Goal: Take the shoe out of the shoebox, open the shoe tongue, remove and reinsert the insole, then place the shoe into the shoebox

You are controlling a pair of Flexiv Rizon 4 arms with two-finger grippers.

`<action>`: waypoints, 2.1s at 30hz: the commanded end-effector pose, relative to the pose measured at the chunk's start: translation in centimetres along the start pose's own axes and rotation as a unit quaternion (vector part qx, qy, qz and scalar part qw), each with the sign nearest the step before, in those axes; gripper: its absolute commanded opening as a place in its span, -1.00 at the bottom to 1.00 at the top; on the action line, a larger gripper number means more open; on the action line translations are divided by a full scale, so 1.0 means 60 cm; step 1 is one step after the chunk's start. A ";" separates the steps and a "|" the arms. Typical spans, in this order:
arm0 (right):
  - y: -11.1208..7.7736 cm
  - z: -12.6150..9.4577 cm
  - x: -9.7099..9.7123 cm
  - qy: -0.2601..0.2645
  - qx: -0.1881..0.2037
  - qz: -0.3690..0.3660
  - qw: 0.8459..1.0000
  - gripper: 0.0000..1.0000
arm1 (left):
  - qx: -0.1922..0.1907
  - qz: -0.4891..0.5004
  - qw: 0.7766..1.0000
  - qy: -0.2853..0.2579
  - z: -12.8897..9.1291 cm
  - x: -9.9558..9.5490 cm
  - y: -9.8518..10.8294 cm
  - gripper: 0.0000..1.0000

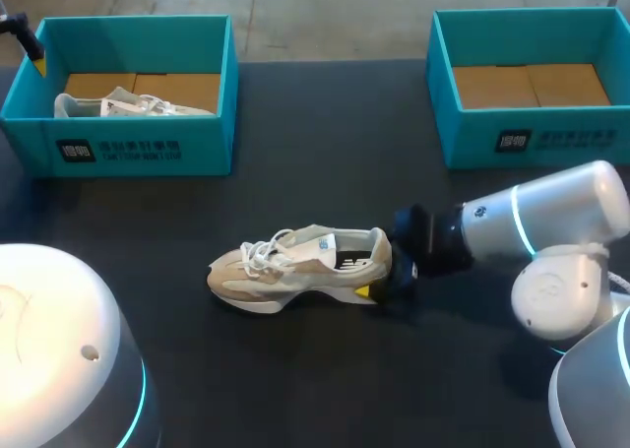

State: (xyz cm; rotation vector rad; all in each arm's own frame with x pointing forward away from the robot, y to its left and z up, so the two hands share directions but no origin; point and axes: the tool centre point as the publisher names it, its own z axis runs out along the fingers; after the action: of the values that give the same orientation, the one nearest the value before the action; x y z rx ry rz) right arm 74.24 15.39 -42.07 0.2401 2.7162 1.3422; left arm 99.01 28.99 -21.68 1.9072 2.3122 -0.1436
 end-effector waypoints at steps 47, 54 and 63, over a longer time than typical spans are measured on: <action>-0.001 0.008 0.006 -0.002 0.014 -0.013 1.000 -1.00 | -0.020 -0.048 0.999 0.015 -0.005 -0.036 -0.045 1.00; -0.001 0.008 0.006 -0.002 0.014 -0.013 1.000 -1.00 | -0.038 -0.149 0.988 0.033 0.003 -0.071 -0.069 1.00; -0.001 0.008 0.006 -0.002 0.014 -0.013 1.000 -1.00 | -0.073 -0.448 0.891 0.015 0.004 -0.103 -0.075 1.00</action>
State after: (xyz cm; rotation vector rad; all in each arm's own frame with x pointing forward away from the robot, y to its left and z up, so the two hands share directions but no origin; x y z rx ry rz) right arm 74.11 15.55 -42.34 0.2052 2.7236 1.3076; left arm 96.12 22.47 -21.11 1.2564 2.7593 -0.0444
